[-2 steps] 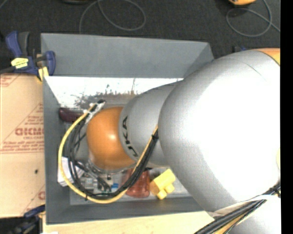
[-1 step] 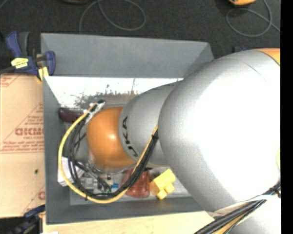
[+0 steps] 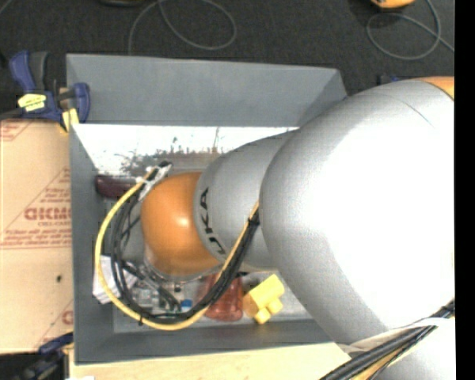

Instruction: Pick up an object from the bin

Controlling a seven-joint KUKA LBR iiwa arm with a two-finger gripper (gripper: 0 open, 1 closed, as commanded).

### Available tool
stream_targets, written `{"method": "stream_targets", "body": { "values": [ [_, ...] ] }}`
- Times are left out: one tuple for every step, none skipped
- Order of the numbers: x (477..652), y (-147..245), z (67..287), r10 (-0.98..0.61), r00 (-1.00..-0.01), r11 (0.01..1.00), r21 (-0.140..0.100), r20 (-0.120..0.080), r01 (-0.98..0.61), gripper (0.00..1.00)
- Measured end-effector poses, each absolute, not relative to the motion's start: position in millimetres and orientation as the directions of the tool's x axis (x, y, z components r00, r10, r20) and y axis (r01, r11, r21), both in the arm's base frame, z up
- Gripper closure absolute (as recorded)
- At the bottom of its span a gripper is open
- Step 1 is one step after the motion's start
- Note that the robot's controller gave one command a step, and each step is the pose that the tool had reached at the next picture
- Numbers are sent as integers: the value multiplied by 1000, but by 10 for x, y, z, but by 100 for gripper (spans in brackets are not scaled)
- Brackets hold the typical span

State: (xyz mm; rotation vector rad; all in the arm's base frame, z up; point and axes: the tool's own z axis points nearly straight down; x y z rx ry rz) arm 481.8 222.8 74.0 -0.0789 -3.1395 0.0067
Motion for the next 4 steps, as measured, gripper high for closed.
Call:
{"method": "stream_targets", "body": {
  "values": [
    [4804, 2233, 942, 50, -999, 999, -4, 5, 50, 100],
    [4819, 2247, 1133, 49, -999, 999, 0, 0, 49, 100],
    [4827, 2251, 1265, 49, -999, 999, 2, -3, 49, 100],
    [4831, 2251, 1332, 49, -999, 999, 2, -4, 49, 100]
  ]
}}
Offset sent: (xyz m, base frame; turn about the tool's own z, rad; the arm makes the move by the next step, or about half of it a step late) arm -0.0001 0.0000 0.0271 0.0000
